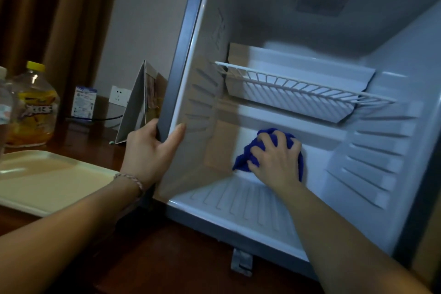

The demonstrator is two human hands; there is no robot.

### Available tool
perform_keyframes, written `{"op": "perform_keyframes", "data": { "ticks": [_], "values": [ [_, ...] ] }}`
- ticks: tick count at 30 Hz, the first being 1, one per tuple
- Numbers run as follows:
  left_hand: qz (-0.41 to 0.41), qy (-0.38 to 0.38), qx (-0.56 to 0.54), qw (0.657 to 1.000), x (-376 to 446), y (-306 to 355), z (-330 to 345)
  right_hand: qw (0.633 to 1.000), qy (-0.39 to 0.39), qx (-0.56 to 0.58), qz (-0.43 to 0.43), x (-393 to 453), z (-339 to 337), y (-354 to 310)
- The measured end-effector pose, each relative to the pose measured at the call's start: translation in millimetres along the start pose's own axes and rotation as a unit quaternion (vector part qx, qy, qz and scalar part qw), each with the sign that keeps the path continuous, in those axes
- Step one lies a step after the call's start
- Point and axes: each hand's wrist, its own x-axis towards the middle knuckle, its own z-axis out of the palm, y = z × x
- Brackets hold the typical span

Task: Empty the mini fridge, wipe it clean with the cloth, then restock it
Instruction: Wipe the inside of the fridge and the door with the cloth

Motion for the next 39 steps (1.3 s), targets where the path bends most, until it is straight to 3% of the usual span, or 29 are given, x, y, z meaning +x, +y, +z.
{"op": "perform_keyframes", "data": {
  "ticks": [5,15,25,31,39],
  "values": [
    [0.0,-0.001,-0.014,1.0,-2,2,0,0.999,0.016,-0.003,0.045,-20,3,24],
    [0.016,0.032,0.008,0.999,-1,-1,4,0.994,0.019,-0.015,0.11,7,5,-12],
    [0.001,0.037,0.008,0.999,-1,-2,6,0.999,0.008,0.034,0.027,39,6,-64],
    [-0.004,0.02,0.024,1.0,-1,-1,2,0.998,0.025,0.02,-0.053,17,11,-30],
    [-0.001,0.002,0.02,1.0,-2,3,0,0.998,-0.008,-0.021,0.058,-34,7,43]
  ]
}}
